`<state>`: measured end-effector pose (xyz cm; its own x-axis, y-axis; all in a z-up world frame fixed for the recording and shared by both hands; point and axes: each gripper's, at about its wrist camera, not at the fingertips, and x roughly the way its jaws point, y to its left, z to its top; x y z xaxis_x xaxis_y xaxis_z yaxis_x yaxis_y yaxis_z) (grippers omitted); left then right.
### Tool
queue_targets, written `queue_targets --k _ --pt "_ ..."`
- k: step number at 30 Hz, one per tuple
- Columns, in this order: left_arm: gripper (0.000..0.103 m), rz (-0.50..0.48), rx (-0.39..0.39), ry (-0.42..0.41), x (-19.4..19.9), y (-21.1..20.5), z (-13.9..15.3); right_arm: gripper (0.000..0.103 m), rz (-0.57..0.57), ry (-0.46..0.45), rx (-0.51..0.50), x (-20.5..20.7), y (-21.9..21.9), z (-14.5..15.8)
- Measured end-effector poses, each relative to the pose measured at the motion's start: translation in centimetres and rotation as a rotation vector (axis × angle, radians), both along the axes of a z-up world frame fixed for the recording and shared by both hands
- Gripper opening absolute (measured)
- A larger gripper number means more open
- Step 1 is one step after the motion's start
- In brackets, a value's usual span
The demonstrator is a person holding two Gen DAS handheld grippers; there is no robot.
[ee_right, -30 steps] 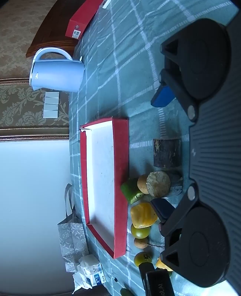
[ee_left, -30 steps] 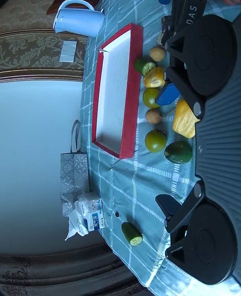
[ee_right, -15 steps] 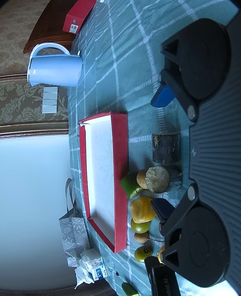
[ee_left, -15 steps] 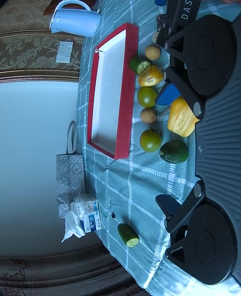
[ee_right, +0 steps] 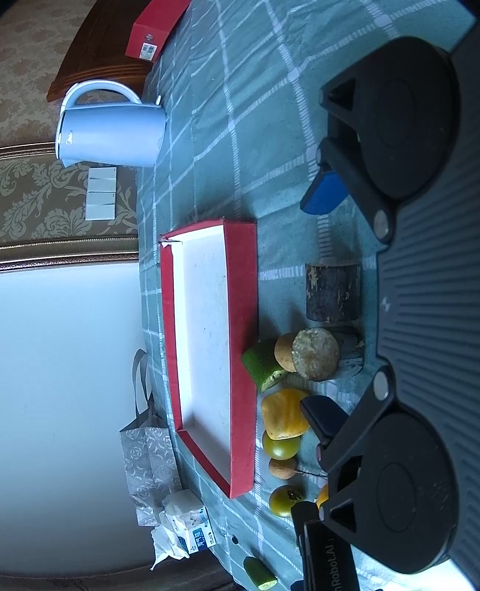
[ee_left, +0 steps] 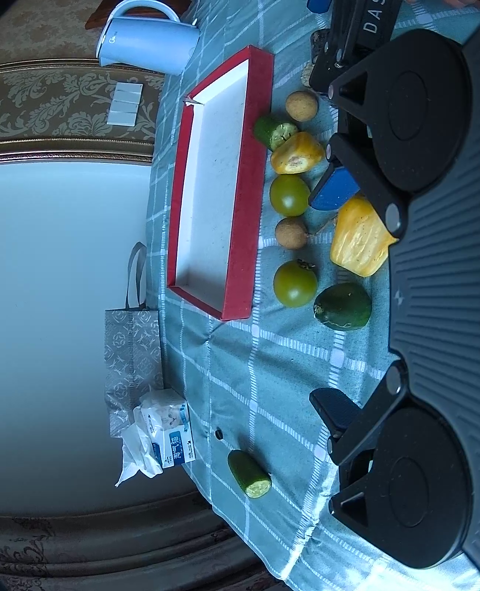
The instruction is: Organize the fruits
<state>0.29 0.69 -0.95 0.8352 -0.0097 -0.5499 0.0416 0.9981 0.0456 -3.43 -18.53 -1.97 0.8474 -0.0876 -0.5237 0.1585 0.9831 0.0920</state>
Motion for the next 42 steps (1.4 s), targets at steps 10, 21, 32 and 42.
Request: queue_targets --k 10,21,32,42 --pt "0.103 0.003 -0.005 0.008 0.0 0.0 -0.1 0.103 0.0 -0.018 -0.003 -0.2 0.2 -0.1" --pt "0.103 0.01 -0.009 0.021 0.1 0.2 -0.5 0.103 0.012 -0.024 0.002 -0.3 0.2 0.0" --pt "0.103 -0.001 -0.006 0.015 -0.2 0.6 -0.4 0.103 0.005 -0.025 -0.005 -0.5 -0.6 0.1" --pt "0.103 -0.068 0.02 -0.041 -2.8 1.9 -1.1 0.103 -0.024 -0.008 -0.014 -0.8 -2.5 -0.3"
